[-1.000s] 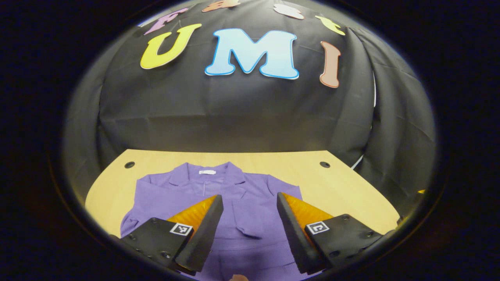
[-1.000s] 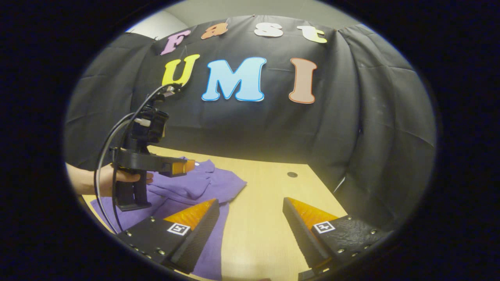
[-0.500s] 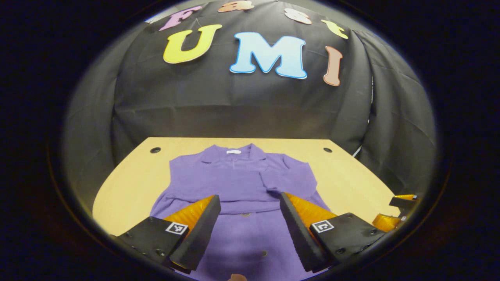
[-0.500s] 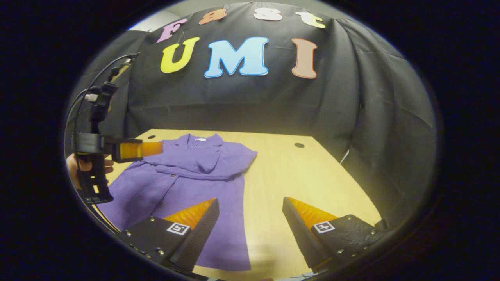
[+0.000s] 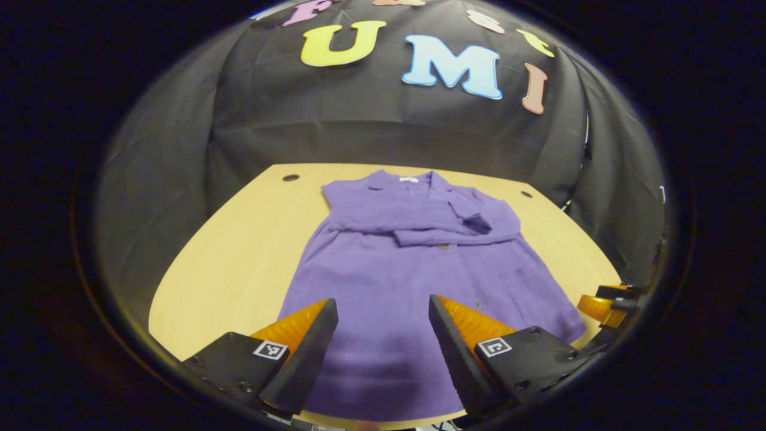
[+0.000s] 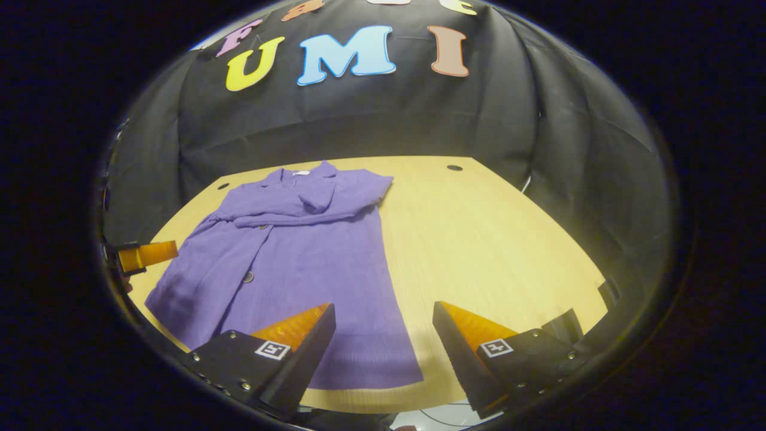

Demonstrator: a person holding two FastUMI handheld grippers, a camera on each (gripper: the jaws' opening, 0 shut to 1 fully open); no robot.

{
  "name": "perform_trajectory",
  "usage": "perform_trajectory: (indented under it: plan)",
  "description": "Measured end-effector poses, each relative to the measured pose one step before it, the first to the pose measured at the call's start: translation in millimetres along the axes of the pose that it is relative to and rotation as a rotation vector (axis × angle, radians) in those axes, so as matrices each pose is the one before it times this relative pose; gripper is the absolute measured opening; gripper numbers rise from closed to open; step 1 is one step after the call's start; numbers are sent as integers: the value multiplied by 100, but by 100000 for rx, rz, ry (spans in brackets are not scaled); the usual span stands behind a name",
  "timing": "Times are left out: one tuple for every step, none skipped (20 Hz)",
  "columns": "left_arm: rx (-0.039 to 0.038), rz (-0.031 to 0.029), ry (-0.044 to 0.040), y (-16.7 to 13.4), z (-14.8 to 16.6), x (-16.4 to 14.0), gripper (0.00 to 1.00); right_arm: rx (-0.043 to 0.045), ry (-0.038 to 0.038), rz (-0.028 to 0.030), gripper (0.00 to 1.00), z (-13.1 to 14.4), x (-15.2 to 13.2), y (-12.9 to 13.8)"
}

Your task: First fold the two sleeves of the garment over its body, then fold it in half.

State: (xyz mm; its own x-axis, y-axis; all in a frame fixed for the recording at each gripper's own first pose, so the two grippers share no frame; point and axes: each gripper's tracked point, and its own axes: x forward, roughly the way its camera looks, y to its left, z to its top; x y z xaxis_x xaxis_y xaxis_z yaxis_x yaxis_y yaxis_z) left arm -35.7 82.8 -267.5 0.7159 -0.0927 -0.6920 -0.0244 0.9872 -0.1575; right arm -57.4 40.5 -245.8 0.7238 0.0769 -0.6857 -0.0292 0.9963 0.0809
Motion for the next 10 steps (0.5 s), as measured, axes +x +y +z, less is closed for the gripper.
perform_trajectory:
  plan:
    - [270, 1816, 1109, 1334, -1043, -547, 99, 1734, 1225, -70, 99, -451, -107, -47]
    - [98, 1492, 876, 1231, -780, -546, 99, 1563, 1162, 225, 99, -58, 145, 226]
    - [121, 1173, 764, 1051, -838, -531, 99, 1388, 692, 663, 99, -120, 24, 108]
    - [180, 1033, 796, 979, -750, -455, 99, 1043, 719, 742, 99, -449, 118, -27]
    - [363, 946, 1343, 942, -1007, -175, 99, 948, 750, 992, 99, -217, 69, 91]
    - [234, 800, 1287, 754, -856, -121, 99, 707, 683, 1266, 99, -469, 112, 96]
    - [44, 241, 1212, 552, -829, -125, 99, 1211, 852, 946, 99, -277, 128, 69]
    - [-271, 440, 978, 443, -676, -254, 99, 2141, 539, 1020, 99, -290, 74, 123]
    - [-480, -106, 544, 369, -650, -243, 99, 2856, 820, 822, 99, -235, 140, 53]
    - [-559, 244, 315, 330, -528, -85, 99, 2873, 1015, 871, 99, -466, 71, 19]
